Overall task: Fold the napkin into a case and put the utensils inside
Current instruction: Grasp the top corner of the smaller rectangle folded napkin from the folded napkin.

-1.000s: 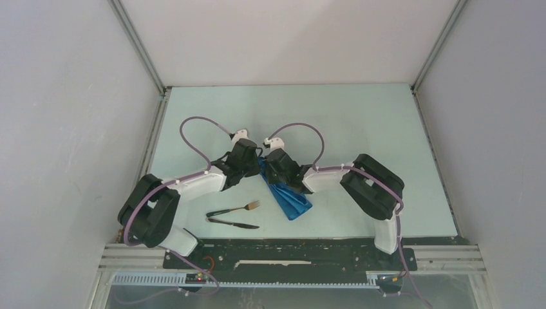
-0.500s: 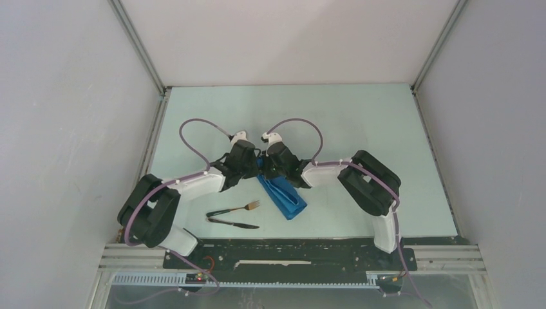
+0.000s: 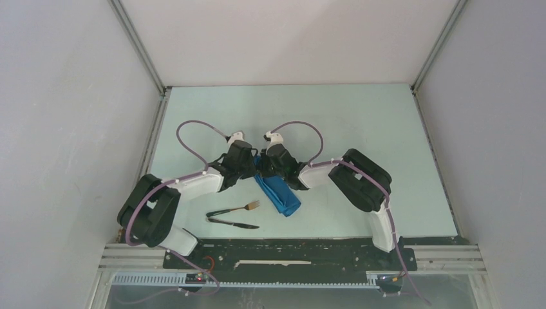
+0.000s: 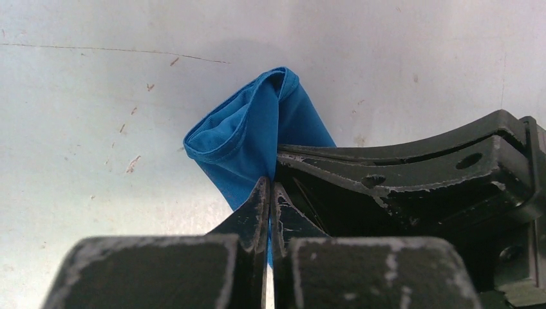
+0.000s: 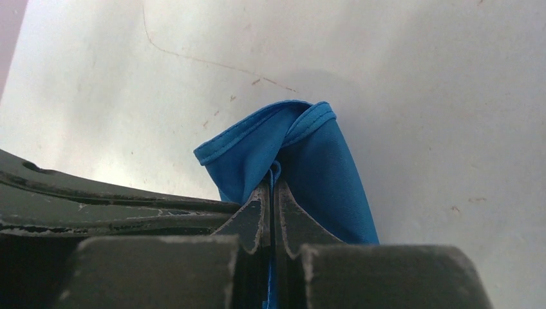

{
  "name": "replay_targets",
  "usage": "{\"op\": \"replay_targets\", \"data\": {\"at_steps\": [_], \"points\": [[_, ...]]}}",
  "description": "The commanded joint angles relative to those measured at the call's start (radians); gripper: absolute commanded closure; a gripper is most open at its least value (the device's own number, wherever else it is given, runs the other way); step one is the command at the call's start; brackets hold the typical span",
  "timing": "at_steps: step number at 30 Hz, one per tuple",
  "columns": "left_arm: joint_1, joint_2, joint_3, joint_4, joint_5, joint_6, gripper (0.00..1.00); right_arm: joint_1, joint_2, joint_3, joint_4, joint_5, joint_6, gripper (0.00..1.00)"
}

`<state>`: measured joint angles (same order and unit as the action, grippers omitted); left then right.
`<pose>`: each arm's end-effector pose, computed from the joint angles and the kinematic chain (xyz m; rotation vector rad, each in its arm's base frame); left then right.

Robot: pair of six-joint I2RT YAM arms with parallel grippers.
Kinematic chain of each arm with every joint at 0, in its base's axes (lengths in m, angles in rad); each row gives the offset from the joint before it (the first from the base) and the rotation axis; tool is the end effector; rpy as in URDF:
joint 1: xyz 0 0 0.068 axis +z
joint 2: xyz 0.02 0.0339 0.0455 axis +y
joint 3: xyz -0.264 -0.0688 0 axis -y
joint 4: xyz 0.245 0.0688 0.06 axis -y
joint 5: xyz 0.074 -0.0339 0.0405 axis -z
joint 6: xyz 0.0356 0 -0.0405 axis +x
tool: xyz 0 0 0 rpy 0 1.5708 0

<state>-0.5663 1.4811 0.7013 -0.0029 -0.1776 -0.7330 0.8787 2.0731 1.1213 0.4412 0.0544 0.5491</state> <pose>0.2482 -0.1503 0.1699 -0.2857 2.3621 -0.4295 0.2783 0.3327 0.1266 -0.3240 2.1605 0.7933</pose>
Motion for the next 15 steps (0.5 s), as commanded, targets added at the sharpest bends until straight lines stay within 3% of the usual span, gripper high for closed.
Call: {"op": "replay_targets", "data": {"at_steps": [1, 7, 15], "points": [[0.008, -0.004, 0.003, 0.009, 0.047, -0.017, 0.99, 0.011, 0.027, 0.002, 0.125, 0.051, 0.046, 1.00], [0.035, -0.013, 0.006, -0.033, 0.083, -0.031, 0.91, 0.019, 0.041, -0.035, 0.198, 0.028, 0.046, 0.97], [0.114, -0.151, 0.033, -0.143, 0.130, -0.032, 0.64, 0.030, 0.052, -0.056, 0.181, 0.017, 0.023, 0.91]]}}
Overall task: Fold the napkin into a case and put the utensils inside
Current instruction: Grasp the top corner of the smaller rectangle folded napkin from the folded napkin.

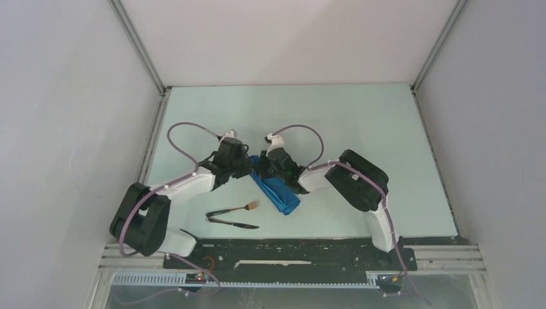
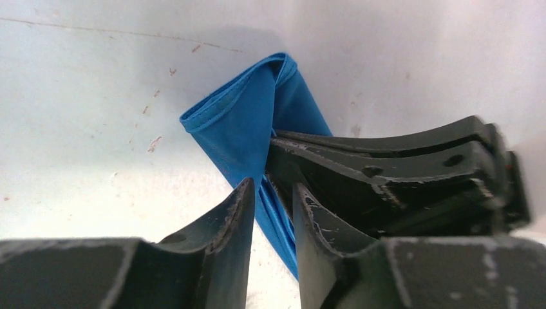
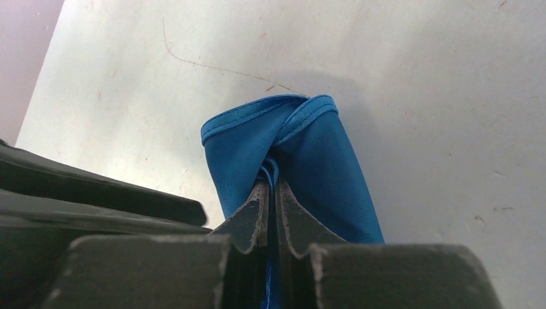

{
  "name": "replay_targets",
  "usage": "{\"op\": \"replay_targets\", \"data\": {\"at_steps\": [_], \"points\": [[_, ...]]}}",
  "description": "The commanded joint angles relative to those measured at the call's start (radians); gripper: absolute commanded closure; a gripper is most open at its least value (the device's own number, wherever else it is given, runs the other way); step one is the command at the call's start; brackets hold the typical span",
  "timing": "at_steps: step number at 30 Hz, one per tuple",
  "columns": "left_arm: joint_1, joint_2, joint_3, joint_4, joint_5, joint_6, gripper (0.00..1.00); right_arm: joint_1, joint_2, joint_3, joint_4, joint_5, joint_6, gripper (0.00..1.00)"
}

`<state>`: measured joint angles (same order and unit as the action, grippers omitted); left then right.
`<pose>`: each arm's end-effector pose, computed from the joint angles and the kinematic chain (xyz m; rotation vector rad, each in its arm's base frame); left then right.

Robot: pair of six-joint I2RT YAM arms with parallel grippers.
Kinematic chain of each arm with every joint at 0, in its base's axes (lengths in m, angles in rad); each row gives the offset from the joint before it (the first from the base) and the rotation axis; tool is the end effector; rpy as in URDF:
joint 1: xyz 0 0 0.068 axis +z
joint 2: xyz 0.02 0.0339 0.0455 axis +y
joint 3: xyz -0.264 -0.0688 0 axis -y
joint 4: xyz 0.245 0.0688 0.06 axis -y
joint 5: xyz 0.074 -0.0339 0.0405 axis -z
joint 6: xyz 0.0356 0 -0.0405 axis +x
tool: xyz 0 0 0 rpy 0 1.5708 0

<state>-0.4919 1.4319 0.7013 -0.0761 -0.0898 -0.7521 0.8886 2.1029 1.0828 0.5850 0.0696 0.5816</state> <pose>0.2498 -0.1302 0.1771 -0.3585 2.4019 -0.4798 0.2747 0.3342 0.1175 -0.2768 2.0958 0.8496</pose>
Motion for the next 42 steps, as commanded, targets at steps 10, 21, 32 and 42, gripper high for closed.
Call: {"op": "replay_targets", "data": {"at_steps": [10, 21, 32, 42], "points": [[0.139, -0.069, 0.048, -0.102, 0.147, -0.083, 0.69, 0.022, -0.067, -0.035, -0.084, -0.050, -0.033, 0.71], [0.139, 0.030, 0.101, -0.088, 0.174, -0.101, 0.88, 0.016, -0.159, -0.075, -0.150, -0.126, -0.031, 0.62], [0.159, -0.071, 0.012, -0.136, 0.111, -0.083, 0.85, -0.018, -0.079, -0.067, -0.069, -0.118, -0.012, 0.83], [0.197, 0.018, -0.029, -0.100, 0.114, -0.114, 0.95, 0.015, -0.047, -0.025, -0.068, -0.101, 0.028, 0.93]]}}
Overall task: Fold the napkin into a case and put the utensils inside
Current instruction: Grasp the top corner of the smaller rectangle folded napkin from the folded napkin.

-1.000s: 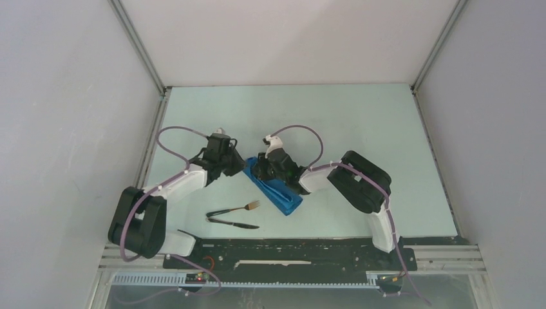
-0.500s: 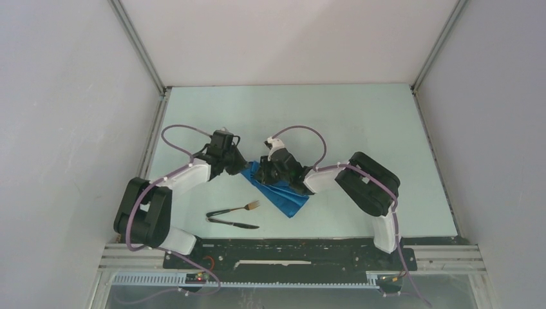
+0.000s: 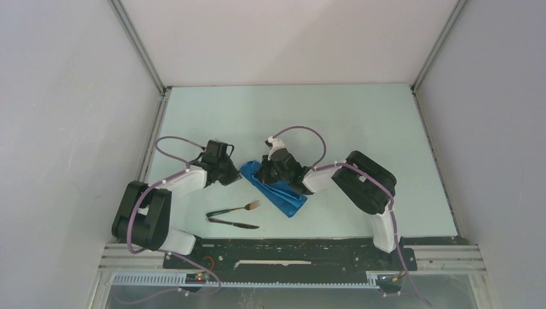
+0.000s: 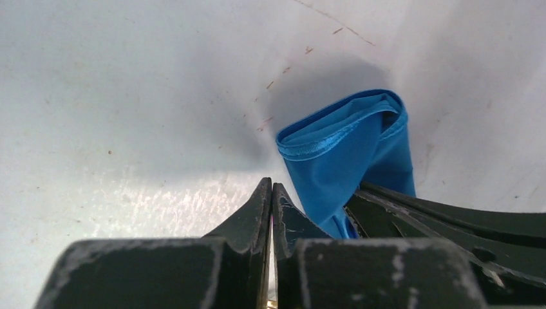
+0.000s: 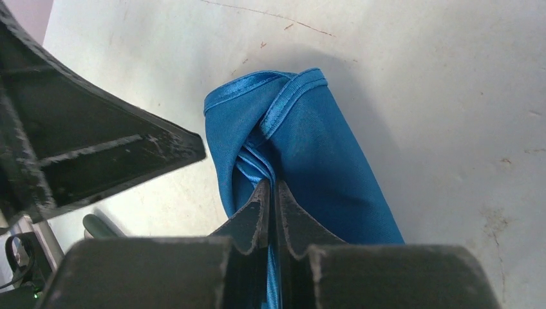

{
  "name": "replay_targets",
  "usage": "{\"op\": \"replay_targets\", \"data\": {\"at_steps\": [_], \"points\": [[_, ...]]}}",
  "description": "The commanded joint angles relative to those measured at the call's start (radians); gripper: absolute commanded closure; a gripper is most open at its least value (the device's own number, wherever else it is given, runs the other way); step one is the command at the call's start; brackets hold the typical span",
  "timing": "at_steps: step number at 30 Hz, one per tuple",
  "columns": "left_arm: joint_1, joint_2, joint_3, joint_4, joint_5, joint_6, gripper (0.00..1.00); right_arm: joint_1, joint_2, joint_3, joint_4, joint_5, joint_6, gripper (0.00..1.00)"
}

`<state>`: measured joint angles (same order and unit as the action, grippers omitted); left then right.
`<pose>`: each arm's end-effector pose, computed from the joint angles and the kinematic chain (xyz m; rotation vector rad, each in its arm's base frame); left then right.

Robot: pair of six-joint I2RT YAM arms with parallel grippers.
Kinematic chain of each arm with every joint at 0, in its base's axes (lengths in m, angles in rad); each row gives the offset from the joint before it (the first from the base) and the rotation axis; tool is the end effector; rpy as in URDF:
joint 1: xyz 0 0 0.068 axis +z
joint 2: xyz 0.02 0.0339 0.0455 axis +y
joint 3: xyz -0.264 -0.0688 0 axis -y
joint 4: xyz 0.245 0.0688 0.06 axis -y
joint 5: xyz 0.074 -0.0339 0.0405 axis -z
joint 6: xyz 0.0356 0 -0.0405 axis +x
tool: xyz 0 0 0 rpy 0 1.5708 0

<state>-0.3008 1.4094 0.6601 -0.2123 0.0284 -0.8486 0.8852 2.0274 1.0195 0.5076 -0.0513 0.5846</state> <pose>0.2485 -0.0782 0.1613 -0.6933 2.5108 -0.4762 0.2607 0.3216 0.1227 -0.3646 2.1830 0.9220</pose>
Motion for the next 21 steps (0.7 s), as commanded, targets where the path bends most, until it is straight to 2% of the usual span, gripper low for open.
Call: {"op": "replay_targets", "data": {"at_steps": [1, 7, 15, 21], "points": [[0.006, 0.059, 0.016, 0.051, 0.014, -0.019, 0.95, 0.022, 0.032, 0.045, 0.008, 0.021, 0.032, 0.94], [-0.002, 0.145, 0.038, 0.080, 0.057, -0.026, 0.96, 0.025, 0.056, 0.075, 0.020, 0.026, 0.110, 0.95], [0.005, 0.134, 0.016, 0.074, 0.053, -0.014, 0.97, -0.001, 0.072, 0.075, 0.102, -0.034, 0.136, 0.95], [0.005, 0.152, 0.000, 0.095, 0.073, -0.024, 0.97, -0.015, 0.108, 0.121, 0.128, -0.007, 0.184, 0.94]]}}
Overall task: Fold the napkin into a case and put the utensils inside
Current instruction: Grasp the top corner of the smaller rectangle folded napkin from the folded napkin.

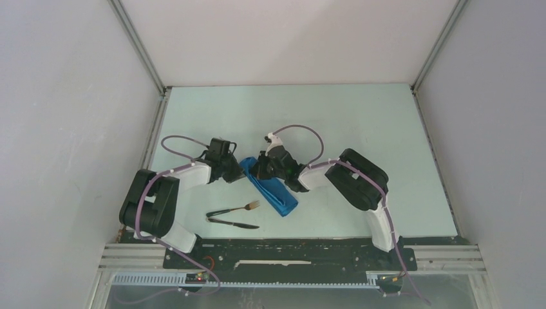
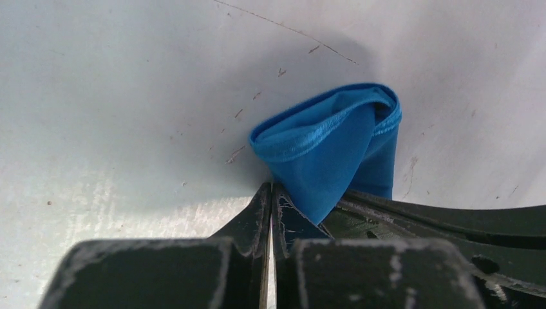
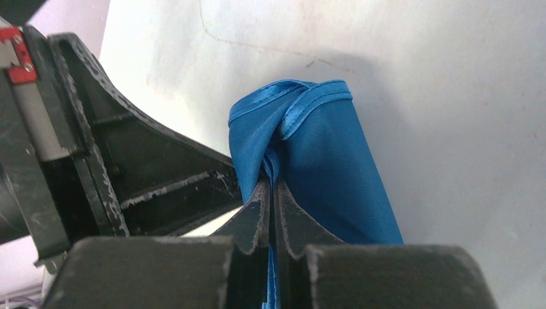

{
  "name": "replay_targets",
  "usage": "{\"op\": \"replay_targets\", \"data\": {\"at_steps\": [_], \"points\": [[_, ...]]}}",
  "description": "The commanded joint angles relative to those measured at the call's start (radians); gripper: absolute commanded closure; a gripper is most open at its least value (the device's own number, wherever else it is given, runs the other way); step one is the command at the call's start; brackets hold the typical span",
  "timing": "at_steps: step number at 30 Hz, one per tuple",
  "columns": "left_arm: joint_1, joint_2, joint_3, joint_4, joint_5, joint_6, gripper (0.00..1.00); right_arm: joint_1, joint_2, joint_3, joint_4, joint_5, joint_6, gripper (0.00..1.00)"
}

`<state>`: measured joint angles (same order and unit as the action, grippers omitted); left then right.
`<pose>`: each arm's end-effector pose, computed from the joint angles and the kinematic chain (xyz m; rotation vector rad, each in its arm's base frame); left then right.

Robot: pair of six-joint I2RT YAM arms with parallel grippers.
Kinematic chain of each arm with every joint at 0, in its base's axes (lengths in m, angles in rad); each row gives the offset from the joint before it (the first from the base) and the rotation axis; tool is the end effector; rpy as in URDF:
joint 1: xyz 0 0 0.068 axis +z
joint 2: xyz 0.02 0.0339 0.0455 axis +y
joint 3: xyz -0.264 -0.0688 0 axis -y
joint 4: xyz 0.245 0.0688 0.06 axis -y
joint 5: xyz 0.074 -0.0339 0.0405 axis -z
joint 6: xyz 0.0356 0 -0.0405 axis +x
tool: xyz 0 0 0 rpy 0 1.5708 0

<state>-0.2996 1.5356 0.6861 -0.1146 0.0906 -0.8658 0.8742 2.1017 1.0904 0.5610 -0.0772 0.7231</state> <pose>0.2665 -0.0857 0.1431 -0.6986 2.5350 -0.5524 0.2758 0.3340 0.1177 -0.2188 2.1855 1.0460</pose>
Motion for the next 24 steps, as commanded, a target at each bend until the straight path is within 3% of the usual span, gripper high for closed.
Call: {"op": "replay_targets", "data": {"at_steps": [1, 7, 13, 18, 24], "points": [[0.004, 0.018, -0.026, -0.011, 0.004, -0.002, 0.97, -0.003, 0.045, 0.050, 0.079, 0.028, 0.053, 0.94], [0.010, -0.083, -0.008, -0.101, -0.049, 0.032, 0.92, 0.002, 0.106, 0.027, 0.146, 0.048, 0.096, 0.92], [0.068, -0.214, 0.053, -0.174, -0.020, 0.028, 0.78, -0.004, 0.097, 0.002, 0.164, 0.048, 0.086, 0.85], [0.101, -0.088, 0.154, -0.131, 0.077, -0.023, 0.90, -0.006, 0.096, -0.003, 0.177, 0.038, 0.111, 0.80], [0.097, 0.041, 0.195, -0.056, 0.129, -0.073, 0.96, -0.007, 0.100, -0.007, 0.183, 0.030, 0.119, 0.75]]}}
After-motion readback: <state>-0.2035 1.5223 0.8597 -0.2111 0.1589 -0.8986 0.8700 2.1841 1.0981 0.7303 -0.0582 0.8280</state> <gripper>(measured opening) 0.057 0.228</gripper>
